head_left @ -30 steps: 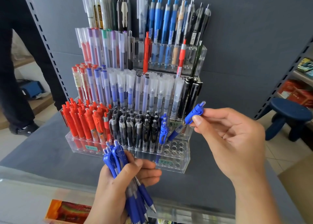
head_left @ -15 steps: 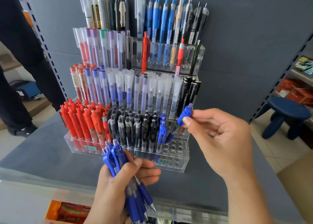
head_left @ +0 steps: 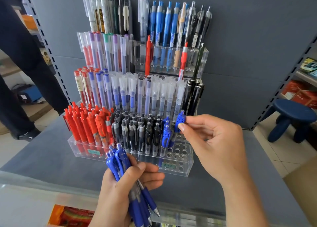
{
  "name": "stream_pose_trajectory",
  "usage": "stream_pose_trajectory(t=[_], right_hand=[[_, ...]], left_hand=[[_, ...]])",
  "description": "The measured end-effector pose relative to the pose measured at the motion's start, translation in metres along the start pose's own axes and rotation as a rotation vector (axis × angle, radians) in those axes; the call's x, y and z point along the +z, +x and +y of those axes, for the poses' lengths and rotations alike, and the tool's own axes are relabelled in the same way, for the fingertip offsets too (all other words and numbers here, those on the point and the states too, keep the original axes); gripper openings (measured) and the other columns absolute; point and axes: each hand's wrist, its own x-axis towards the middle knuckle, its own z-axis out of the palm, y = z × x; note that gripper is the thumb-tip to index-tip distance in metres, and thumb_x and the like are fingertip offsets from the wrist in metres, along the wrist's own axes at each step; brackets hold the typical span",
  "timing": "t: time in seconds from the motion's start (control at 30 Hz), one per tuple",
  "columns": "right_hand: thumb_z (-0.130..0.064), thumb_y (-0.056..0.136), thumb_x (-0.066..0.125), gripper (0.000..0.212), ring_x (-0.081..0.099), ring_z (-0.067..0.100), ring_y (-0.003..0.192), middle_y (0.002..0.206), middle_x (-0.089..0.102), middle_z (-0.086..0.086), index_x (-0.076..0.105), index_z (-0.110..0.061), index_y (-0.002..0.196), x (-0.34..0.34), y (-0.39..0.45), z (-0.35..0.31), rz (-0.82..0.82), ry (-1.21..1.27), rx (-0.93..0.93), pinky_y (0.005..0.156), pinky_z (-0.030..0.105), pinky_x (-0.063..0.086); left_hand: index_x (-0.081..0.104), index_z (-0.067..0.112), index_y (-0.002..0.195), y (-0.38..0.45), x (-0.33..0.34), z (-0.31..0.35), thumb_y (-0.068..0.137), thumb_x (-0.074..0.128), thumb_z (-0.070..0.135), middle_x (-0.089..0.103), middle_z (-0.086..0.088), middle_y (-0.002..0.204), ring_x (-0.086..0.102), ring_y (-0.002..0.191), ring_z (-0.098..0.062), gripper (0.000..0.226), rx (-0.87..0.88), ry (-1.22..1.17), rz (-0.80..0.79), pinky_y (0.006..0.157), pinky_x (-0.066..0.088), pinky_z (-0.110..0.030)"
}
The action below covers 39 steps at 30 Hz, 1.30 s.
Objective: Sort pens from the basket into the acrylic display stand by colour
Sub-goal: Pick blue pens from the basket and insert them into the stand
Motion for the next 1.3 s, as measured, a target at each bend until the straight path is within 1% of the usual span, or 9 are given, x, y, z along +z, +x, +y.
stream_pose_trajectory(t=[0.23, 0.5, 0.67, 0.83, 1.13, 1.3], right_hand=[[-0.012, 0.083, 0.082, 0.015, 0.074, -0.001, 0.074, 0.079, 0.076, -0.021, 0.080, -0.025, 0.091, 0.0017, 0.0000, 0.0022, -0.014, -0.028, 0.015, 0.068, 0.011, 0.054], [-0.012, 0.084, 0.081, 0.015, 0.073, -0.004, 0.074, 0.079, 0.076, -0.023, 0.081, -0.025, 0.093, 0.0022, 0.0000, 0.0015, -0.041, -0.059, 0.035, 0.069, 0.009, 0.054], [-0.015, 0.084, 0.081, 0.013, 0.073, -0.002, 0.074, 0.080, 0.077, -0.016, 0.082, -0.020, 0.097, 0.0046, 0.0005, 0.0039, -0.055, -0.063, 0.087, 0.071, 0.015, 0.057], [-0.016, 0.084, 0.081, 0.013, 0.073, -0.003, 0.073, 0.080, 0.077, -0.017, 0.081, -0.021, 0.096, 0.0046, 0.0006, 0.0022, -0.068, -0.087, 0.109, 0.069, 0.013, 0.056], [-0.018, 0.085, 0.080, 0.011, 0.072, -0.001, 0.072, 0.076, 0.076, -0.018, 0.079, -0.027, 0.091, 0.0060, 0.0016, 0.0010, -0.118, -0.117, 0.205, 0.070, 0.020, 0.059], [-0.019, 0.086, 0.079, 0.012, 0.072, -0.001, 0.073, 0.077, 0.075, -0.019, 0.079, -0.029, 0.091, 0.0052, 0.0019, -0.0019, -0.142, -0.130, 0.231, 0.072, 0.019, 0.059]], left_hand=[[0.047, 0.001, 0.081, 0.0006, 0.0008, 0.0003, 0.064, 0.060, 0.005, 0.066, -0.033, 0.070, 0.070, 0.056, -0.043, 0.021, -0.004, 0.002, -0.003, 0.047, 0.058, -0.040], [0.048, 0.001, 0.081, 0.0007, 0.0003, -0.0008, 0.065, 0.060, 0.005, 0.066, -0.034, 0.072, 0.070, 0.057, -0.043, 0.021, -0.001, 0.009, -0.005, 0.047, 0.058, -0.039], [0.048, 0.001, 0.081, 0.0013, -0.0004, -0.0013, 0.065, 0.061, 0.005, 0.066, -0.034, 0.072, 0.070, 0.057, -0.043, 0.021, -0.001, 0.014, -0.005, 0.047, 0.058, -0.040], [0.048, 0.001, 0.082, 0.0019, -0.0006, -0.0012, 0.065, 0.060, 0.005, 0.066, -0.034, 0.072, 0.070, 0.057, -0.044, 0.021, -0.004, 0.014, -0.005, 0.047, 0.058, -0.040], [0.048, 0.001, 0.081, 0.0013, 0.0001, -0.0004, 0.065, 0.061, 0.005, 0.066, -0.035, 0.074, 0.070, 0.059, -0.045, 0.022, -0.011, 0.032, -0.003, 0.048, 0.059, -0.041], [0.048, 0.001, 0.082, 0.0012, 0.0017, 0.0005, 0.065, 0.061, 0.005, 0.066, -0.035, 0.073, 0.070, 0.058, -0.045, 0.023, -0.019, 0.031, -0.004, 0.048, 0.058, -0.041]])
